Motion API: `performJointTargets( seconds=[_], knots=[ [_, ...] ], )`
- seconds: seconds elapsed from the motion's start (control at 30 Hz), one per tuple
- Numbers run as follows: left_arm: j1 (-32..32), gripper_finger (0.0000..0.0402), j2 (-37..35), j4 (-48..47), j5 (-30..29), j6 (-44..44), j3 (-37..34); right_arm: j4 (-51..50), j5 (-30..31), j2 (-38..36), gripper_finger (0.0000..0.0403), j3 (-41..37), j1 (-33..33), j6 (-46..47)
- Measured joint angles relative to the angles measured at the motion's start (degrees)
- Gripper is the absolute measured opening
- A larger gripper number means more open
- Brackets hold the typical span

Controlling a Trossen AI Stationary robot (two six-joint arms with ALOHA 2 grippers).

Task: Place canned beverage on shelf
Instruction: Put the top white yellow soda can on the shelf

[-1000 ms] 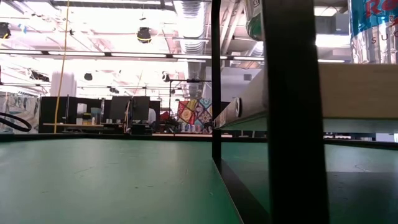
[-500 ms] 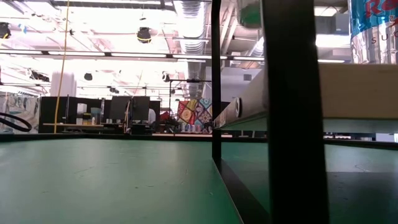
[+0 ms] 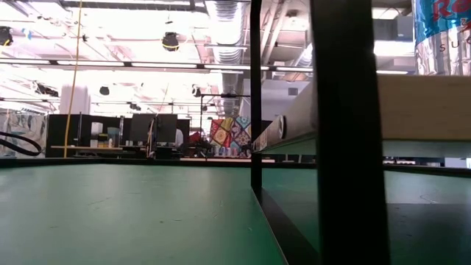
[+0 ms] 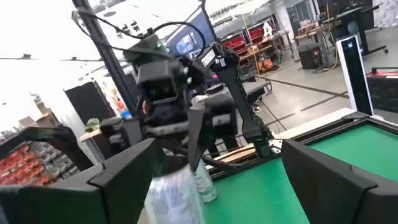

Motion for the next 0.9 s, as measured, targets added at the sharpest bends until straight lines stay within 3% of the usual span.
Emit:
performJointTargets(
  seconds=[0.23,0.47,0.9],
  knots=[
    [-4.9,0.0231,6.6,3.0,-5.8,-2.4,1.7,-1.2,0.0,0.0,0.0368,0.0,0.0,-1.2],
    [-8.5,0.0231,8.8,2.7,-12.9,-6.2,2.7,-1.7,-1.4,0.0,0.0368,0.0,0.1,-1.2],
    [-11.3,0.0231,14.4,4.3,-16.9,-10.8,2.7,-2.4,-1.7,0.0,0.0368,0.0,0.5,-1.1]
  ],
)
